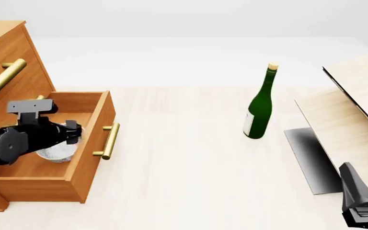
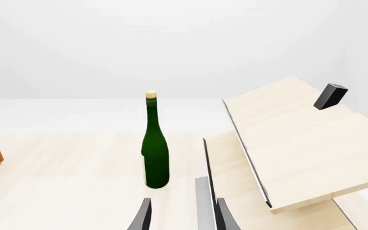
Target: Put the bowl in the bottom drawer of the cabinet.
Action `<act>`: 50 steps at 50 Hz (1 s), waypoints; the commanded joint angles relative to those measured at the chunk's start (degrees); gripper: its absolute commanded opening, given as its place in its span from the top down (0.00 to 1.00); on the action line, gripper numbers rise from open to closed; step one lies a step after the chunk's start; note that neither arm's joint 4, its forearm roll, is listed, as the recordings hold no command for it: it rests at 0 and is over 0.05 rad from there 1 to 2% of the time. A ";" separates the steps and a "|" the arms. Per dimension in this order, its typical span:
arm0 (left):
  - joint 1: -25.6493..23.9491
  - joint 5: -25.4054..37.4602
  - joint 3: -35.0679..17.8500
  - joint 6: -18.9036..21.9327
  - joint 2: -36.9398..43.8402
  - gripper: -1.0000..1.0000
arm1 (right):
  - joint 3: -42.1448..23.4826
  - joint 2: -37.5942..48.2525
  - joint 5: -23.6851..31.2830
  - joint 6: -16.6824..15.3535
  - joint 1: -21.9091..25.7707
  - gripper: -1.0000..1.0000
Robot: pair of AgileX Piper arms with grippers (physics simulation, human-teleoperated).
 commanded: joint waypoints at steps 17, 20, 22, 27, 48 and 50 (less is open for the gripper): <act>3.22 -3.82 2.48 0.27 -3.69 0.00 | 0.00 0.00 0.00 0.00 0.00 0.00; 2.05 -1.61 1.11 -0.20 -4.83 0.00 | 0.00 0.00 0.00 0.02 0.00 0.00; 1.56 -2.69 1.46 -0.62 -4.32 0.00 | 0.00 0.00 0.00 0.00 0.00 0.00; -0.31 -1.98 0.60 -2.36 -5.99 0.00 | 0.00 0.00 0.00 -0.01 0.01 0.00; -6.26 -1.01 -0.63 -3.89 -13.35 0.00 | 0.00 0.00 0.00 -0.01 0.00 0.00; -7.29 -0.59 -1.40 -3.77 -14.15 0.00 | 0.00 0.00 0.00 -0.01 0.00 0.00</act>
